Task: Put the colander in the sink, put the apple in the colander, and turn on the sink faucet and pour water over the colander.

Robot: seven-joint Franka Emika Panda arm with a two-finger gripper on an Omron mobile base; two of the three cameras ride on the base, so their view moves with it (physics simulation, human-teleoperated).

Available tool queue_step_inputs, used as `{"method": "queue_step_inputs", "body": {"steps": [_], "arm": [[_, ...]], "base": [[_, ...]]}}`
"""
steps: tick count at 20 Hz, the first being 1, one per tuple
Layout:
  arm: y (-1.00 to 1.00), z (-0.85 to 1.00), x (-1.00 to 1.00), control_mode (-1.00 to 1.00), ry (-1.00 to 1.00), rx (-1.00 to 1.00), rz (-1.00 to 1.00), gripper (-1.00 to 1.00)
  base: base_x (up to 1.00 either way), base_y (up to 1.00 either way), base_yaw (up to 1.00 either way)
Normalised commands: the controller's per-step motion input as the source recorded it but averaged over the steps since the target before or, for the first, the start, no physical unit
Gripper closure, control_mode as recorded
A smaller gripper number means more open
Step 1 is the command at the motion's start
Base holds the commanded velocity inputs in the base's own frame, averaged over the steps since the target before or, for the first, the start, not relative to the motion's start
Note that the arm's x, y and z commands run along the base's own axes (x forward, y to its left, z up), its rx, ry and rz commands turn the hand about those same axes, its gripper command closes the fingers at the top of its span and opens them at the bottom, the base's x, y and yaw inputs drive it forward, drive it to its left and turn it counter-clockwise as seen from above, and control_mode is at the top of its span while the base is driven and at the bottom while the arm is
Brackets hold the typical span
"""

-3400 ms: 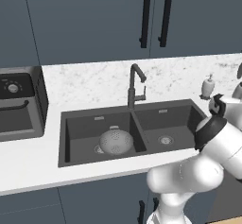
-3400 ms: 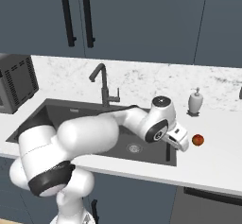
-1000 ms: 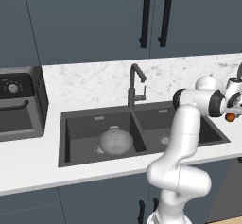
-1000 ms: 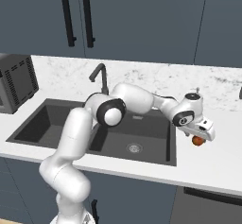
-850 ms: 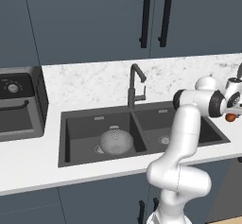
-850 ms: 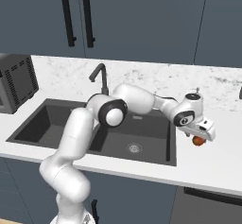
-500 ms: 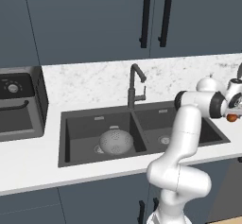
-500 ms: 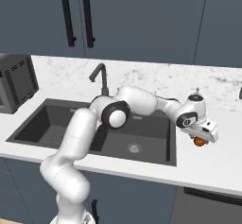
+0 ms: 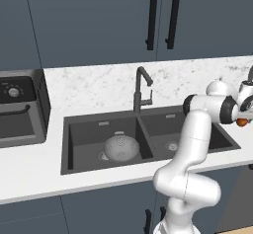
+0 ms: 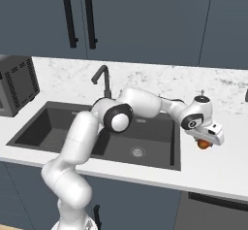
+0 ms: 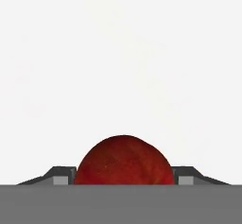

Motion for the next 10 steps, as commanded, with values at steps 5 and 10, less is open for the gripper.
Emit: {"method": "queue_step_inputs", "body": {"steps": [5,10], "arm": [[0.36,0.22,-0.28,-1.0,-0.02,0.0,0.0,1.0],[0.64,0.19,-0.17,-1.0,-0.01,0.0,0.02,1.0]], "base": [[0.0,0.0,0.0],[0.0,0.0,0.0]]}}
